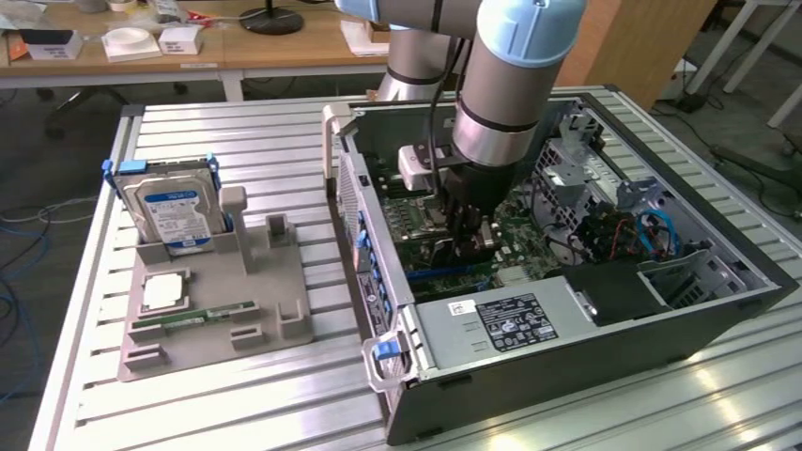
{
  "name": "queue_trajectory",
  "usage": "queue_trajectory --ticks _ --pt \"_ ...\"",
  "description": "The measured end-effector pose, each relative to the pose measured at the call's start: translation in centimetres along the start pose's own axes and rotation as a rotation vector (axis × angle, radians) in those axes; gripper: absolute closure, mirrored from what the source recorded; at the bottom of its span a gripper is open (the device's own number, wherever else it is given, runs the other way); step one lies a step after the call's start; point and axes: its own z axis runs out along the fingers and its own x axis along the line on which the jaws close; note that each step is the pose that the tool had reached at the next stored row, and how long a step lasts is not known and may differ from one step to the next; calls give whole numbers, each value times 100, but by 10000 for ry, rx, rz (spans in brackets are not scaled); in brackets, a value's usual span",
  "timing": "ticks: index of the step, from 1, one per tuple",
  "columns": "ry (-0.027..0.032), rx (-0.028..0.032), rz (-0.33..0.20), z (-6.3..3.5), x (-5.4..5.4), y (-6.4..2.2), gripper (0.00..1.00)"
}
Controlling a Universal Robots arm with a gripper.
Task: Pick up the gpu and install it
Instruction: 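Insert the gpu into the slot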
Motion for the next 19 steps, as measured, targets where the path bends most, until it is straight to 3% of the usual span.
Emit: queue_trajectory --ticks 16,19 --pt "3 -1 -1 15 1 4 73" --pt "16 -27 2 39 4 10 73"
